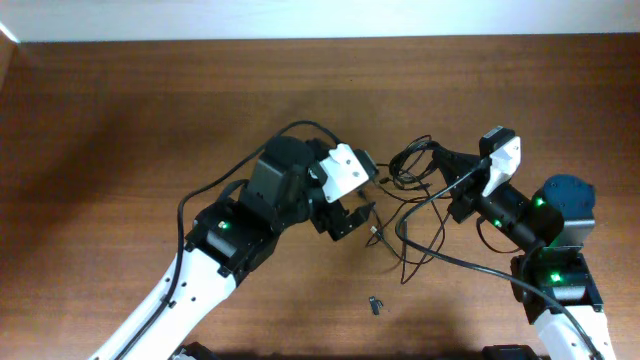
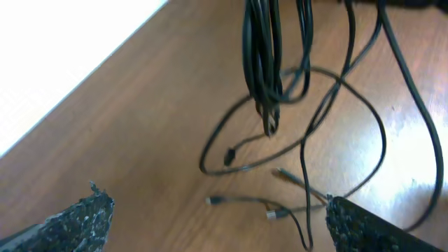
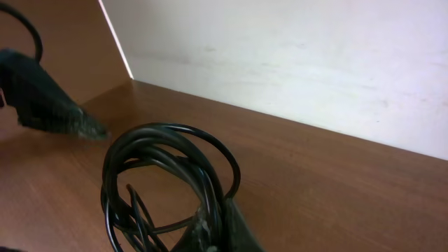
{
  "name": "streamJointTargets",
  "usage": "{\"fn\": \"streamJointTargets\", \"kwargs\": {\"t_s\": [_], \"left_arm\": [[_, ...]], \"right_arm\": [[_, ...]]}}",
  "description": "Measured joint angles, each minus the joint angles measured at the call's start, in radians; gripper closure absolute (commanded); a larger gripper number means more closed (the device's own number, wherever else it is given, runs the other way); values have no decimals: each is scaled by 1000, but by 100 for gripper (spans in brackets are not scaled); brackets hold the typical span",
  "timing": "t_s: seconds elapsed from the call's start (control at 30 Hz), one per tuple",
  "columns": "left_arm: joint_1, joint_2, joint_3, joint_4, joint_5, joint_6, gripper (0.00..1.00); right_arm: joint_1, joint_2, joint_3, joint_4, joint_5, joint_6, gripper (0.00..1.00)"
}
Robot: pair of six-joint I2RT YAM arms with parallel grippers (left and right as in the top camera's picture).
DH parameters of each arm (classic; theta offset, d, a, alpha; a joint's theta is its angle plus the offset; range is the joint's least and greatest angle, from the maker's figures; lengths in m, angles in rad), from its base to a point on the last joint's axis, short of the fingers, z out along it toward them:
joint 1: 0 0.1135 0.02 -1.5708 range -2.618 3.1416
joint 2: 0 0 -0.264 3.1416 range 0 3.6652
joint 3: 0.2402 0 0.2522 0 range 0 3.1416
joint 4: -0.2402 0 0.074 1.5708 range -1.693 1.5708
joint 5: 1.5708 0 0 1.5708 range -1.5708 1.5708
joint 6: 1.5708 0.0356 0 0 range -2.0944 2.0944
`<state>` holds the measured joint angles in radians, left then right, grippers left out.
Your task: Untangle cables
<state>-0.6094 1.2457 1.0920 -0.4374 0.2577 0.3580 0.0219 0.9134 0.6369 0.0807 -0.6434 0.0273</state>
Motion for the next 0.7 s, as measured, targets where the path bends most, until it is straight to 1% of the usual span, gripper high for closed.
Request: {"fn": "streamJointTargets", "kwargs": {"t_s": [0.13,0.37,0.5,0.6,0.67,0.7], "left_arm": [[0,0,0,55,0,0,1],[0,0,0,64,-6,0,1],[0,0,0,104,-26,0,1],[0,0,0,132,-140,0,0],[0,0,0,169,-241,5,1],[0,0,0,178,-267,18,1]], "right_arm": [[0,0,0,-5,0,0,96],[0,0,0,-5,0,0,96],[0,0,0,-10,0,0,96],[0,0,0,-21,-22,-33,96],[0,0,0,-21,-81,-84,96],[0,0,0,-21,-97,-96,96]]}}
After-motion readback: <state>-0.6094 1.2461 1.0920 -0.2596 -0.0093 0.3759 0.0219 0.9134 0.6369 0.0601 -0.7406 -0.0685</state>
